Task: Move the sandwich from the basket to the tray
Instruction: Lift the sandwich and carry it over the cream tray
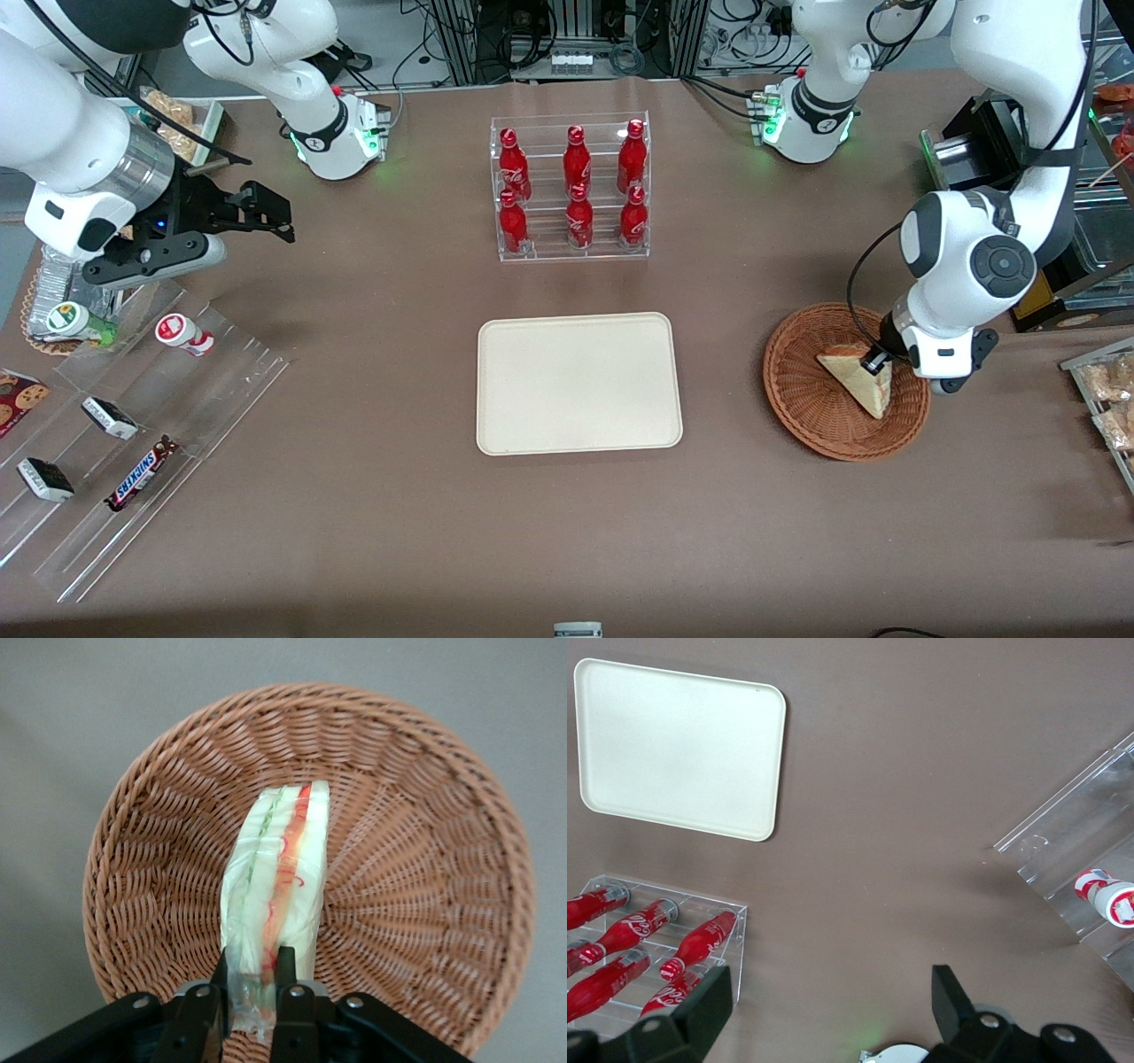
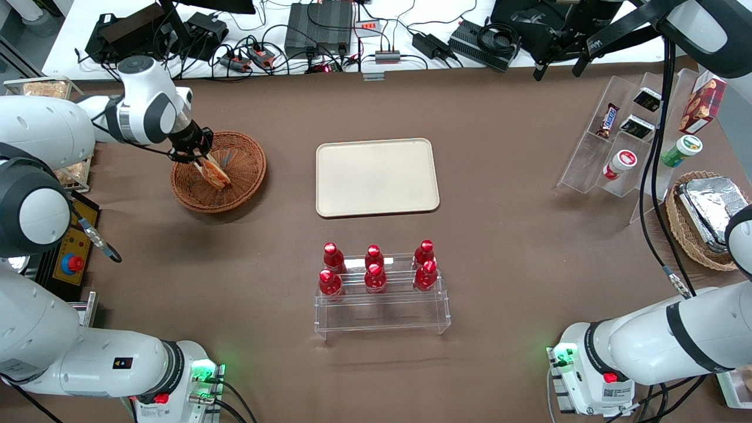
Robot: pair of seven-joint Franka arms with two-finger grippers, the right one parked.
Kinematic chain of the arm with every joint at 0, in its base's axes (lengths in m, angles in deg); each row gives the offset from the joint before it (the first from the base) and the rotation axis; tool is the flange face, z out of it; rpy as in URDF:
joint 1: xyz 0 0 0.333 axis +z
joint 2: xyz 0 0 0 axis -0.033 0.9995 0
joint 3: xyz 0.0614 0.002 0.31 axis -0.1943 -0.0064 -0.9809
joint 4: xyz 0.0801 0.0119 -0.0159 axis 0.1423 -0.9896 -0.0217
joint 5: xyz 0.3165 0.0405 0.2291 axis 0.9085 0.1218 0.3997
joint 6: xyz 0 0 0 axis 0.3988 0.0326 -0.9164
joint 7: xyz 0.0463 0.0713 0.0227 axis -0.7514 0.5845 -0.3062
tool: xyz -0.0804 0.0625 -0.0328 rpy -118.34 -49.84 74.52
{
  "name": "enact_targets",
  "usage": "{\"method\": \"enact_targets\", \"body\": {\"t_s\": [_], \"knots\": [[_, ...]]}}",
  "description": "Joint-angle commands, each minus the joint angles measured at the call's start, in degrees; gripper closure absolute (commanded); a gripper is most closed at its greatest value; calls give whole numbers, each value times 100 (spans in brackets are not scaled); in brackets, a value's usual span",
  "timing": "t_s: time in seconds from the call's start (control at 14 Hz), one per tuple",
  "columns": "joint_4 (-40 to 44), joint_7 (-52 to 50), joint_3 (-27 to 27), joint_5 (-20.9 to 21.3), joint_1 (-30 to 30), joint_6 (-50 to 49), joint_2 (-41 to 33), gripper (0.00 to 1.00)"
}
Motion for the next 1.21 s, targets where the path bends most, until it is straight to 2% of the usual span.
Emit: {"method": "enact_targets", "body": {"t_s": [0.0,0.43,0.64,0.86,1.14], "knots": [[610,-209,70,4,-205,-793,-67,95],[1252,-411,79,-136,-1426,-1060,99,96],[2173,-727,79,-338,-2234,-1077,783,96],[2816,-1228,71,-260,-2964,-1034,1425,96],[3739,-1273,62,-242,-3712,-972,2217,96]]}}
